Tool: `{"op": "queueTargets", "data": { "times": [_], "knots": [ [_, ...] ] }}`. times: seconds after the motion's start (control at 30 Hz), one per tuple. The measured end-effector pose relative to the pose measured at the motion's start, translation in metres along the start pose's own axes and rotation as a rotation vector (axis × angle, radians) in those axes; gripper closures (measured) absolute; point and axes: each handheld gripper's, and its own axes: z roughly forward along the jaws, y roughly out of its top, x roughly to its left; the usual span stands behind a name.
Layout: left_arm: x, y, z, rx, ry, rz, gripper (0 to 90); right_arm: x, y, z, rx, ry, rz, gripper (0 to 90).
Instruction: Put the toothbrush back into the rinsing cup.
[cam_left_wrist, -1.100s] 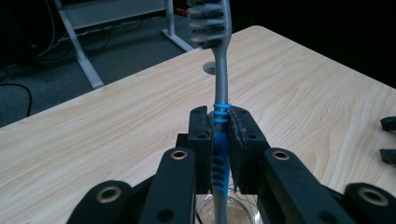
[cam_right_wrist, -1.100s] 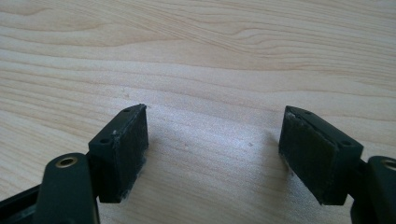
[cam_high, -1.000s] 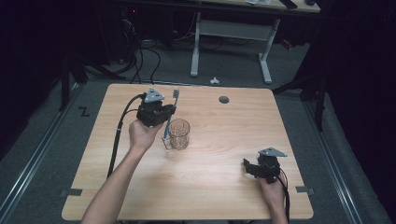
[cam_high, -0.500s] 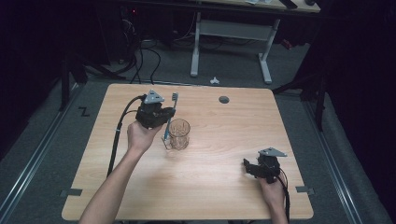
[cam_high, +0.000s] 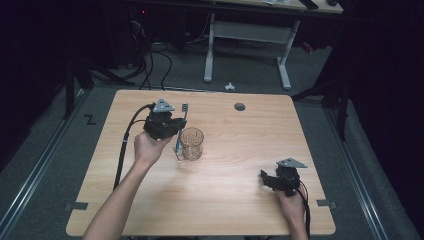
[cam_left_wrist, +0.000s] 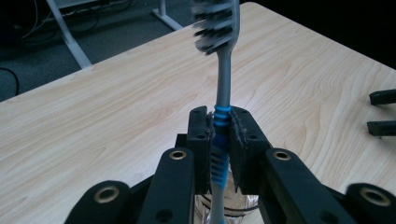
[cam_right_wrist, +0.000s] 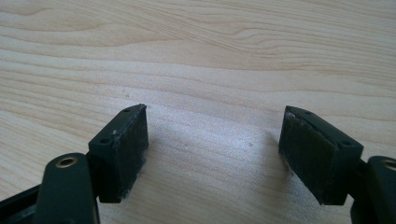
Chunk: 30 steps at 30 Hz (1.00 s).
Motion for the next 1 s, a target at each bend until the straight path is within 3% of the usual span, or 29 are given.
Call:
{"op": "queueTargets", "data": {
  "times": [1.0],
  "knots": [
    [0.001,-0.015,-0.006,0.035,-0.018,-0.01,79.6,0.0,0.0,0.0,0.0,0.0,0.0,24.2]
  ]
}}
